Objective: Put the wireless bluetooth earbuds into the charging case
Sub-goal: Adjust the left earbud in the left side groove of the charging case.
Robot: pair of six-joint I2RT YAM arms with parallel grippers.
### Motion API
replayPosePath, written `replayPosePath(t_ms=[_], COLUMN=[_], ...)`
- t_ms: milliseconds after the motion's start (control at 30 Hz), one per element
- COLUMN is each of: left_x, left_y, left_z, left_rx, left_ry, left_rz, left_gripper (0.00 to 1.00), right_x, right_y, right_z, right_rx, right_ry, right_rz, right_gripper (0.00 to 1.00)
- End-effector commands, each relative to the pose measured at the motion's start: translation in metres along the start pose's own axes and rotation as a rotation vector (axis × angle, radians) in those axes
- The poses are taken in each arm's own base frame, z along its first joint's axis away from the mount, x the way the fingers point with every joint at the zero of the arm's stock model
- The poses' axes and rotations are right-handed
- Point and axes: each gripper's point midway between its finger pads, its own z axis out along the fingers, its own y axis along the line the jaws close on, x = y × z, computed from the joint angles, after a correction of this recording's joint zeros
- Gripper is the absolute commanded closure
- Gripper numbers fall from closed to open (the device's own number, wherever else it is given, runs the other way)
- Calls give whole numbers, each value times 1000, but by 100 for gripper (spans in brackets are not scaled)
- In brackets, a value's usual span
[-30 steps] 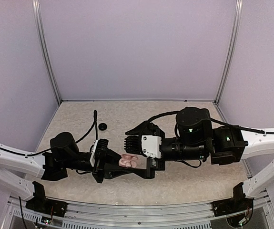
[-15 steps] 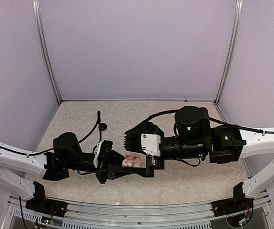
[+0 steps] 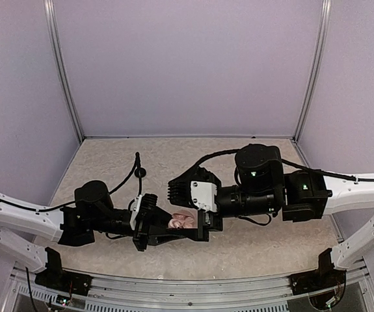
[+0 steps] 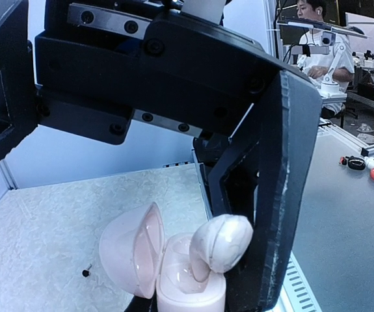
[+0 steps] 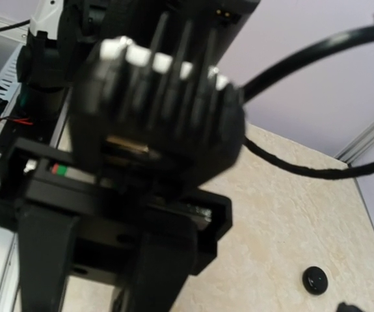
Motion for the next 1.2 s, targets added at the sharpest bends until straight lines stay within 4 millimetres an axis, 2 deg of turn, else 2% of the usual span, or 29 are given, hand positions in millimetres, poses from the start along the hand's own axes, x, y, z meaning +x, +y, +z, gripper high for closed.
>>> replayPosePath(t_ms=[0, 433, 500, 633, 1167], left_x=[-17, -20, -20, -20, -20], left_y=[-5, -5, -4, -3, 1], left_z=[7, 7, 6, 6, 5], left_rx=[22, 14, 9, 5, -18], left_ry=[-32, -35, -35, -33, -28], left_rz=[49, 67, 71, 75, 79], left_gripper=[88, 88, 88, 89, 89], right_x=[-8, 1, 3, 9, 15], right_y=[-15, -10, -18, -20, 1], right_z=[1, 4, 1, 2, 13], right_rx=[23, -43, -48, -61, -195], right_ry=[-44, -66, -93, -88, -93], right_rz=[40, 136, 198, 244, 320], right_gripper=[0, 0, 0, 0, 1])
